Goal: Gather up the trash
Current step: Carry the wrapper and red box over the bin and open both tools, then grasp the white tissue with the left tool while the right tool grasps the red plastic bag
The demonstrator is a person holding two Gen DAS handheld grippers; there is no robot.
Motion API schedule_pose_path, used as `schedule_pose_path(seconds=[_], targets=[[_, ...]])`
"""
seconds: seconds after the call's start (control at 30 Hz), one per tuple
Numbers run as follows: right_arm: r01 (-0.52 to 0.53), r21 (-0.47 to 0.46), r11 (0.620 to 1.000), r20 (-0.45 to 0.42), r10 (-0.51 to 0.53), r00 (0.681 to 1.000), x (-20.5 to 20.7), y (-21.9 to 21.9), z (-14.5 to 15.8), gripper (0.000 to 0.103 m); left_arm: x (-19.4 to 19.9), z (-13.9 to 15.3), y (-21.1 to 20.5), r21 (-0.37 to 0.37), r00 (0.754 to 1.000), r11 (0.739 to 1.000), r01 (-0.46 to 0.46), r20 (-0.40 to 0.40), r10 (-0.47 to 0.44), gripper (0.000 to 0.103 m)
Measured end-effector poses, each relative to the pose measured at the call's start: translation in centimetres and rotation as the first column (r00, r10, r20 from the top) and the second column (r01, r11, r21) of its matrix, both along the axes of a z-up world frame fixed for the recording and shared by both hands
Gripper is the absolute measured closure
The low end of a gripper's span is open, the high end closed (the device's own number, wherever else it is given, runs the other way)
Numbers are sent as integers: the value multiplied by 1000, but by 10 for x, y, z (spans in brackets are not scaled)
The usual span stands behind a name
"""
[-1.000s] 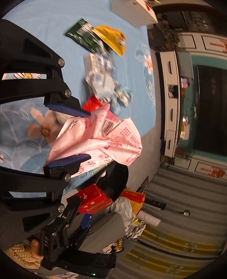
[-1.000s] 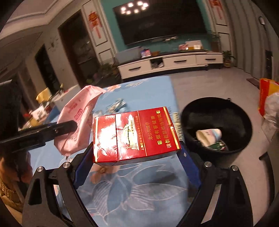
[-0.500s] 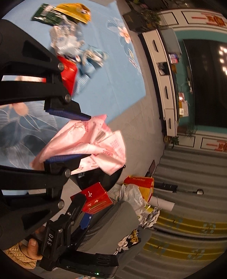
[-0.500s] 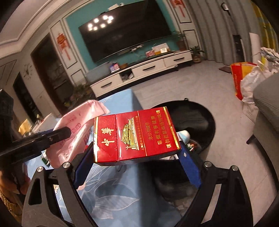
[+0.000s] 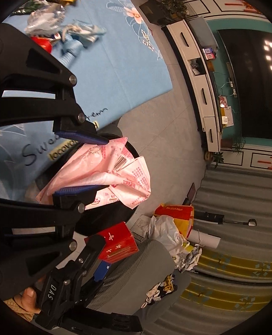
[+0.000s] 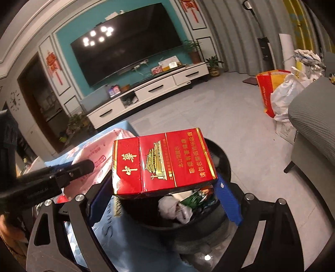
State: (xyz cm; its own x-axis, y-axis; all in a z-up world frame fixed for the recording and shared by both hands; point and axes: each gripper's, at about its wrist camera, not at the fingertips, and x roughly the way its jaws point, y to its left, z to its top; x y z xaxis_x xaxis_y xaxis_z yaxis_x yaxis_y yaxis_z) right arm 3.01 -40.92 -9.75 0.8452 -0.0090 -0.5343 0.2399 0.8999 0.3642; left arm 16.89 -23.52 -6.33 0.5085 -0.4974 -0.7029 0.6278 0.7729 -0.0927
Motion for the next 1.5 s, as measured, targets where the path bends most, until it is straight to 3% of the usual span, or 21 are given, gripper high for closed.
schedule_pose_path(seconds=[0.13,0.2,0.23,0.4,0.7,0.9,1.07,1.17,1.3,1.37,1.5], targets=[[17,-18,1000,-40,-17,999,21,-6,-6,13,15,-12,-16,28,1000,1000,0,-11,0,57],[20,-20,1000,-66,-21,998,31,-10,-11,13,20,-17,-20,45,1000,999,-3,-8,3,36],[19,-14,1000,-80,-20,997,35,-12,-15,13,21,-19,-22,53,1000,999,-6,-3,6,35],[38,8,999,-126,-37,991,40,-15,-26,12,25,-21,-17,48,1000,999,-21,-10,21,31],[19,32,999,-108,-16,994,23,-6,-14,12,13,-3,30,-18,997,997,-73,-26,73,22],[-45,42,998,-88,48,995,-2,15,1,12,-18,18,103,-63,989,987,-145,-10,145,16],[-119,50,992,-72,122,990,-18,45,17,12,-37,24,186,-100,962,957,-272,-39,269,12],[-165,40,986,-78,167,983,-23,66,22,12,-50,15,229,-91,938,934,-345,-69,340,12],[-240,38,970,-108,243,964,-23,98,22,12,-63,-9,257,-72,921,922,-379,-129,369,12],[-269,33,963,-127,271,954,-22,114,19,12,-68,-26,252,-62,917,925,-375,-169,361,12],[-319,37,947,-158,321,934,-21,139,12,12,-70,-50,224,-17,933,944,-330,-159,324,12]])
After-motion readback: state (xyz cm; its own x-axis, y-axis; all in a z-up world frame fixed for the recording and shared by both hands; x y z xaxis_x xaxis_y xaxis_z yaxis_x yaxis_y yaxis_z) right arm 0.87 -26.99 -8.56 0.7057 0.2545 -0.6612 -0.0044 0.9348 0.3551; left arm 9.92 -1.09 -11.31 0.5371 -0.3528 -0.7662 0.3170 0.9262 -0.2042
